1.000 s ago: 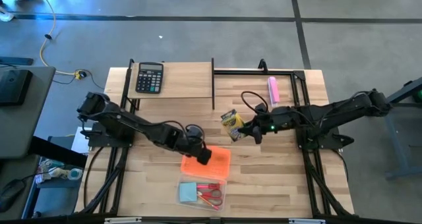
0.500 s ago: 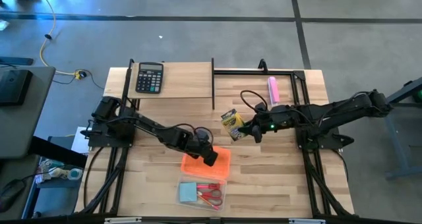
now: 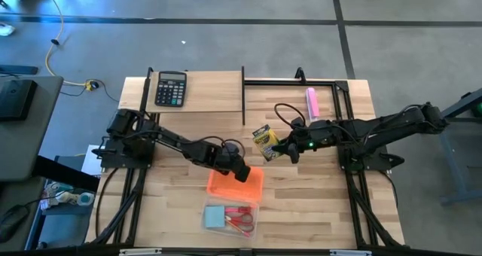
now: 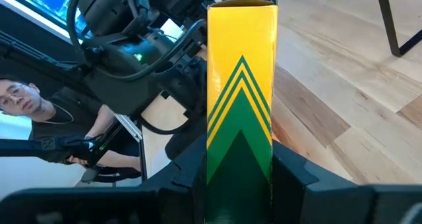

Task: Pack school essentials
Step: Put the yellow crayon box in the orange supply box

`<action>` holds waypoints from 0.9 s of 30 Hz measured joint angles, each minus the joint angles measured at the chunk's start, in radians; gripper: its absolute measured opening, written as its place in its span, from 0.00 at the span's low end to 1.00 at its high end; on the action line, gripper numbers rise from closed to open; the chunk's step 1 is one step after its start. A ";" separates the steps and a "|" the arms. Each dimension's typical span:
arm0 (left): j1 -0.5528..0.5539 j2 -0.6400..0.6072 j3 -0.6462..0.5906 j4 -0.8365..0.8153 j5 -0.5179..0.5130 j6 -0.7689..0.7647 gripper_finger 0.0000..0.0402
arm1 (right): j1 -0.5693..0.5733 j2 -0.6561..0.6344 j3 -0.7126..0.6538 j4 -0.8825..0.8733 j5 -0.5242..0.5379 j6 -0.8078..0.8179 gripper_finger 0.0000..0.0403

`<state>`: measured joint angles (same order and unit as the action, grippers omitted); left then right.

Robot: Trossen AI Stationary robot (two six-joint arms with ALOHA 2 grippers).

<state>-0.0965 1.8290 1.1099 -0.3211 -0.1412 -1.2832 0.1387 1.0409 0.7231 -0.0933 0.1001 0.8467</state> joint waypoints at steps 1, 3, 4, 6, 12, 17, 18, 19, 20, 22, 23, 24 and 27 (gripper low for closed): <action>0.004 0.000 0.000 -0.001 0.000 0.005 0.99 | 0.000 0.000 0.000 0.000 0.000 -0.001 0.26; 0.013 0.000 0.000 -0.004 -0.001 0.012 0.99 | 0.000 0.000 0.000 0.000 -0.005 -0.003 0.26; 0.016 0.000 0.000 -0.007 -0.001 0.012 0.99 | 0.000 0.000 0.000 0.000 -0.004 -0.003 0.26; 0.024 0.000 0.000 -0.019 -0.001 0.012 0.99 | 0.000 0.000 0.000 0.000 -0.005 -0.011 0.26; 0.052 0.000 0.000 -0.070 -0.019 0.017 0.99 | 0.000 0.000 0.000 0.000 -0.006 -0.018 0.26; 0.086 0.000 0.000 -0.095 -0.025 0.040 0.99 | 0.000 0.000 0.000 0.000 -0.027 -0.018 0.26; 0.093 0.000 0.000 -0.097 -0.027 0.044 0.99 | 0.000 0.000 0.000 0.000 -0.029 -0.018 0.26; 0.100 0.000 0.000 -0.100 -0.028 0.051 0.99 | 0.000 0.000 0.000 0.000 -0.032 -0.018 0.26; 0.108 0.000 0.000 -0.101 -0.027 0.057 0.99 | 0.000 0.000 0.000 0.000 -0.032 -0.018 0.26; 0.120 0.000 0.000 -0.100 -0.021 0.065 0.99 | 0.001 0.000 0.000 0.000 -0.034 -0.018 0.26; 0.125 0.000 0.000 -0.099 -0.018 0.065 0.99 | 0.000 0.000 0.000 0.000 -0.034 -0.018 0.26; 0.127 0.000 0.000 -0.099 -0.015 0.065 0.99 | 0.000 0.000 0.000 0.000 -0.039 -0.018 0.26; 0.133 -0.012 0.000 -0.092 -0.002 0.088 0.99 | 0.003 -0.001 0.000 -0.001 -0.052 -0.018 0.26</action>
<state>0.0361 1.8170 1.1103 -0.4133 -0.1428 -1.1953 0.1415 1.0401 0.7231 -0.0940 0.0486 0.8288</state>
